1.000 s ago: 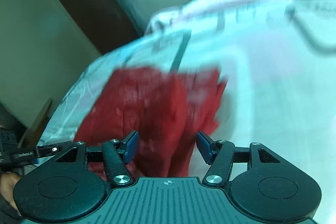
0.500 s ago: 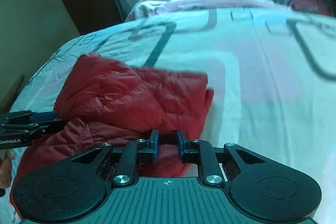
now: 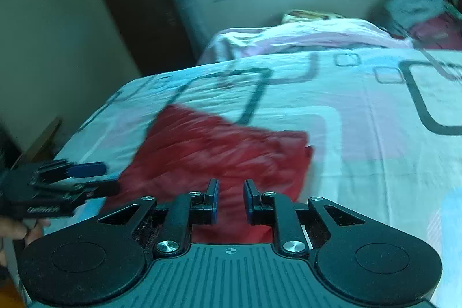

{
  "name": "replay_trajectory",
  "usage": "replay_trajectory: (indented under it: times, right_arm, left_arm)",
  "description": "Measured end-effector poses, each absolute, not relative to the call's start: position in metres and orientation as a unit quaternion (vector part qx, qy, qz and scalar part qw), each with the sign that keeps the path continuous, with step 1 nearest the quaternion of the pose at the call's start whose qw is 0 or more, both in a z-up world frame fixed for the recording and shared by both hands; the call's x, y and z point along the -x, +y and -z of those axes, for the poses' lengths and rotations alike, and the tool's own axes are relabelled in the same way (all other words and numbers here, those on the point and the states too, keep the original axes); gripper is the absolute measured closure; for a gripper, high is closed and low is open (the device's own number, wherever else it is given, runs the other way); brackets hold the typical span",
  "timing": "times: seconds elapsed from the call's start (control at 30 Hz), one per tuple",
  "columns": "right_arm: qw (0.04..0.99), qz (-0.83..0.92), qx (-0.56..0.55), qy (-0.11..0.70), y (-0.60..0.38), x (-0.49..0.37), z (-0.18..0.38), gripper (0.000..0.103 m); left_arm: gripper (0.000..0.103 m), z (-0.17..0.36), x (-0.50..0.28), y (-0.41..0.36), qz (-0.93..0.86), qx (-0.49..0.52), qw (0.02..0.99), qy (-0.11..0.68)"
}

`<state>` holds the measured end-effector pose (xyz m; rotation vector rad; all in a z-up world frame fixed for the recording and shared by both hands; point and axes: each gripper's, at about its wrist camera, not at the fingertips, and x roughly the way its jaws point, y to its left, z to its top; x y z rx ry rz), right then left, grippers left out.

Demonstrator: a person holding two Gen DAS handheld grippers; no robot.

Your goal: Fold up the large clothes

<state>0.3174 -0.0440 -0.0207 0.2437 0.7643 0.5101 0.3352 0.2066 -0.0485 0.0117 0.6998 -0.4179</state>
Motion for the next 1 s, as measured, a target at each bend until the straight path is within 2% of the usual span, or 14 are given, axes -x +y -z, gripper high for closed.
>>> replay_trajectory:
  times: [0.1, 0.43, 0.53, 0.77, 1.0]
  right_arm:
    - [0.879, -0.263, -0.100, 0.384, -0.029, -0.293, 0.024, 0.084]
    - [0.861, -0.246, -0.072, 0.440, 0.000, -0.279, 0.096, 0.085]
    - [0.860, -0.242, -0.078, 0.442, 0.000, -0.282, 0.094, 0.085]
    - [0.871, -0.275, -0.082, 0.398, -0.015, -0.248, 0.048, 0.084]
    - [0.855, -0.261, -0.060, 0.443, -0.004, -0.253, 0.087, 0.085]
  left_arm:
    - [0.074, 0.056, -0.314, 0.199, 0.194, -0.027, 0.916, 0.350]
    - [0.073, 0.102, -0.297, 0.195, 0.194, -0.060, 0.904, 0.375]
    - [0.074, 0.101, -0.297, 0.194, 0.189, -0.063, 0.905, 0.377]
    - [0.075, 0.072, -0.261, 0.191, 0.172, -0.049, 0.915, 0.361]
    - [0.073, 0.095, -0.256, 0.186, 0.128, -0.026, 0.912, 0.389]
